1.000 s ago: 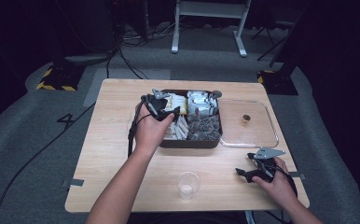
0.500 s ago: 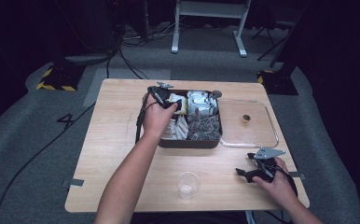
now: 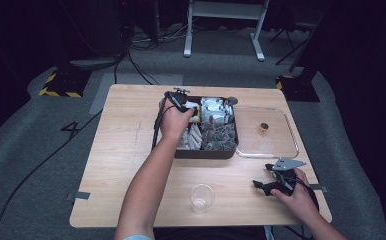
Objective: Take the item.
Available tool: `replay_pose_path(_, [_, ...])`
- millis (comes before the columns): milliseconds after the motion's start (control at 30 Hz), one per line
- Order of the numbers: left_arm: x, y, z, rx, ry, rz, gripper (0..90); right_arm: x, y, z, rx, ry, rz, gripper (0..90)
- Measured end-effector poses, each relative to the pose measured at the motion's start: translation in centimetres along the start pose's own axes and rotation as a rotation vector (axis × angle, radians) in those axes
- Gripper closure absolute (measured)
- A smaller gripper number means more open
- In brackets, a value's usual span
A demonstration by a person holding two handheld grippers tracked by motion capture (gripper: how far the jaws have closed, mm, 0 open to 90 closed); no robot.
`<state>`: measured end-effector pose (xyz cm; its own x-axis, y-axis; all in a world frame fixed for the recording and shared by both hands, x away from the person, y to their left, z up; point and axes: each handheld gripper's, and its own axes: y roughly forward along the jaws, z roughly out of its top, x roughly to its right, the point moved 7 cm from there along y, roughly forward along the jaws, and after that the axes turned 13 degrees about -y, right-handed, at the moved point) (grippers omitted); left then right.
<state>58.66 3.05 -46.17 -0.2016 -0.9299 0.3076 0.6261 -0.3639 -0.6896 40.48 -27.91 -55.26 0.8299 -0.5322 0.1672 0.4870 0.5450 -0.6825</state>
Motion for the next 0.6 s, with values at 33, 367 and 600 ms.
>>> replay_pose_path(33, [0.0, 0.4, -0.2, -0.012, -0.003, 0.006, 40.7, 0.0, 0.0, 0.0, 0.0, -0.001, 0.0, 11.3])
replay_pose_path(367, [-0.4, 2.7, -1.2, -0.086, -0.005, 0.026, 47.1, 0.0, 0.0, 0.0, 0.001, -0.003, 0.003, 11.4])
replay_pose_path(600, [-0.4, 3.4, -1.7, -0.124, -0.02, 0.019, 51.2, 0.0, 0.0, 0.0, 0.001, -0.004, 0.004, 11.4])
